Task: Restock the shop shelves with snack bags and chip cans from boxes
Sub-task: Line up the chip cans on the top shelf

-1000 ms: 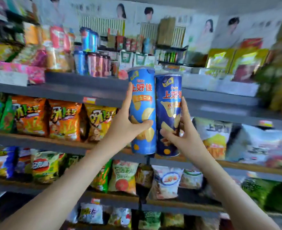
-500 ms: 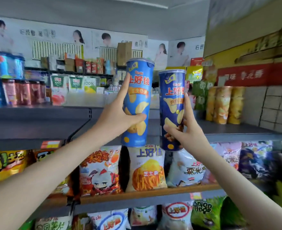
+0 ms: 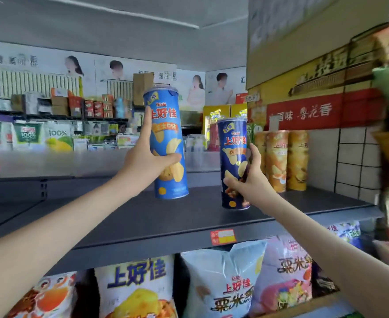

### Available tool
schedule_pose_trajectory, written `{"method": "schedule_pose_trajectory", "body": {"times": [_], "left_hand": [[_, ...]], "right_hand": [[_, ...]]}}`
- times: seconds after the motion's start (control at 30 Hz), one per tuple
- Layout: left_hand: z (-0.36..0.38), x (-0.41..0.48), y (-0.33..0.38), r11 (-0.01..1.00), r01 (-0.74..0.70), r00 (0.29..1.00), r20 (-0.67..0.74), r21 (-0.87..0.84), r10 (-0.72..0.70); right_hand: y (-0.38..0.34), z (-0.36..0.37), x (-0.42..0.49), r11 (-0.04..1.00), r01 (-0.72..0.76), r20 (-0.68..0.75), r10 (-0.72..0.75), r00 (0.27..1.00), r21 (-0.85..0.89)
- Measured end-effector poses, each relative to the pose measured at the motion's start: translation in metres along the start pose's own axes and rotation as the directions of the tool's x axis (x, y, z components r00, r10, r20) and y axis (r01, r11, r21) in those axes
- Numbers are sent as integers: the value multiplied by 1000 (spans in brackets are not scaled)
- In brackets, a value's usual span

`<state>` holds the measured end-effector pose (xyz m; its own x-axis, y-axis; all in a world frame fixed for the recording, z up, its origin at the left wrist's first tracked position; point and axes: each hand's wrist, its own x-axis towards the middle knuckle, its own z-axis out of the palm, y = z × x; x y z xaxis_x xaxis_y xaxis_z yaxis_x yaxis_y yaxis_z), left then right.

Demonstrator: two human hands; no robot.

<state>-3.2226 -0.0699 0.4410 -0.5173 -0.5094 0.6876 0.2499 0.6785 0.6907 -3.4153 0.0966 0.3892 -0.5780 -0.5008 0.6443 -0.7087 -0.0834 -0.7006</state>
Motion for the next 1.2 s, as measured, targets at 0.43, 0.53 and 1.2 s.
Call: {"method": "schedule_pose_trajectory", "body": {"times": [0.43,0.53,1.2], "left_hand": [[141,54,-50,971,82,995,-76,224,-66],[157,70,-57,960,92,994,-83,265,-72],[224,96,-111,942,15,996,78,336,-43]], "right_hand": [[113,-32,104,965,30,137,7,991,-262],[128,-29,122,972,-33,94,56,994,-234],[166,-21,131,846,66,65,-38,997,-528]]}}
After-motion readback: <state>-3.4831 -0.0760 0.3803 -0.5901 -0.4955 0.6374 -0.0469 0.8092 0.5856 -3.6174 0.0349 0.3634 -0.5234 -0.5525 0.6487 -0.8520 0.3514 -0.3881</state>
